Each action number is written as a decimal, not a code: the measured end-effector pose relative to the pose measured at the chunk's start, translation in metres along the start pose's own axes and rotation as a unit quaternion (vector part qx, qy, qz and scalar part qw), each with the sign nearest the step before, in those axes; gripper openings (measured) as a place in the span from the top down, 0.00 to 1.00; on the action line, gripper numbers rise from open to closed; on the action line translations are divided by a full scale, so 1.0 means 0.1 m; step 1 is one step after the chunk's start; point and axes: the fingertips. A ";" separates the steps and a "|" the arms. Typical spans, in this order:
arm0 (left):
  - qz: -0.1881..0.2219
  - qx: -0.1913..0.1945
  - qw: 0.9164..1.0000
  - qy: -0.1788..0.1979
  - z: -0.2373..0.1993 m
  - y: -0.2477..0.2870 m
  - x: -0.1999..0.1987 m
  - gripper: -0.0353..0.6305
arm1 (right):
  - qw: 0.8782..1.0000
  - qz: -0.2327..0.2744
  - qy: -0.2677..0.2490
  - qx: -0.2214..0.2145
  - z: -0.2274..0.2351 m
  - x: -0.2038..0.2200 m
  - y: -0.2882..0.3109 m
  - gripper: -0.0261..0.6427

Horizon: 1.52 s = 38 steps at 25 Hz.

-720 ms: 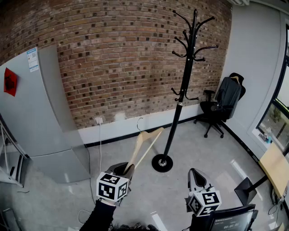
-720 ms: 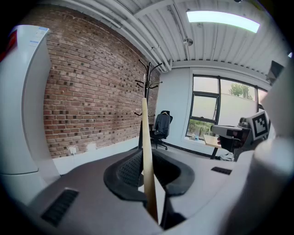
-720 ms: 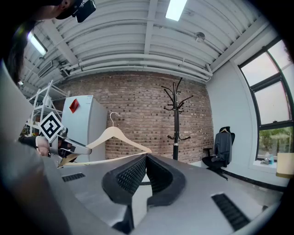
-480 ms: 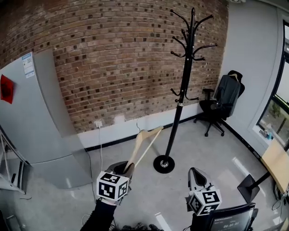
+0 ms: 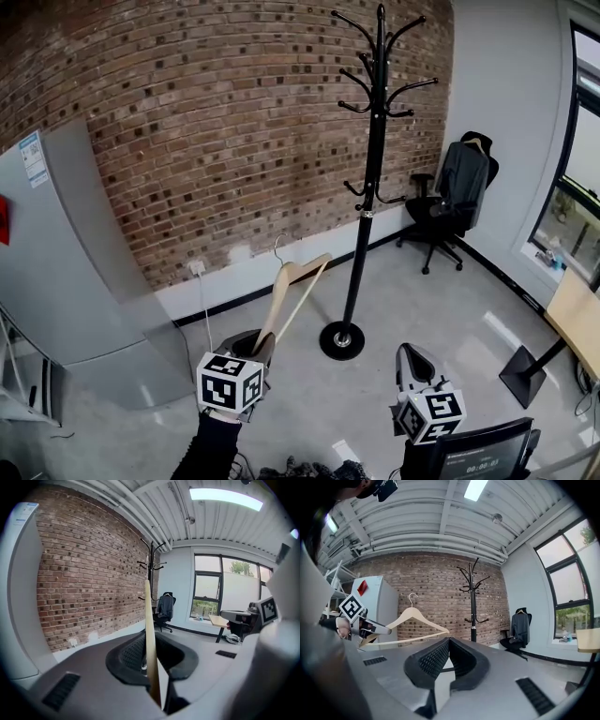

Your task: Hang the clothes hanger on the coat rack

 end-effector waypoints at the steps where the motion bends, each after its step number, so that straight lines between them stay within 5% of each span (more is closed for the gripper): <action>1: -0.001 0.000 1.000 0.001 0.00 0.03 -0.01 0.86 | 1.000 0.002 0.002 0.002 0.04 -0.01 0.02 0.95; 13: -0.003 -0.044 0.999 -0.014 0.03 0.69 -0.15 0.86 | 0.999 -0.001 0.003 -0.036 0.67 0.00 0.58 0.95; 30: 0.024 -0.127 0.991 -0.021 0.32 1.71 -0.91 0.86 | 0.995 0.001 0.011 -0.099 2.05 -0.15 1.42 0.95; 38: 0.034 -0.136 0.990 -0.001 0.44 2.08 -1.32 0.86 | 0.995 -0.006 0.016 -0.096 2.52 -0.08 1.57 0.95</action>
Point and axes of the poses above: the fingertips, and each gripper's own axes: y forward along the fingers, z to its right, x out of its underside, and after that the axes turned 4 degrees about z, right-handed
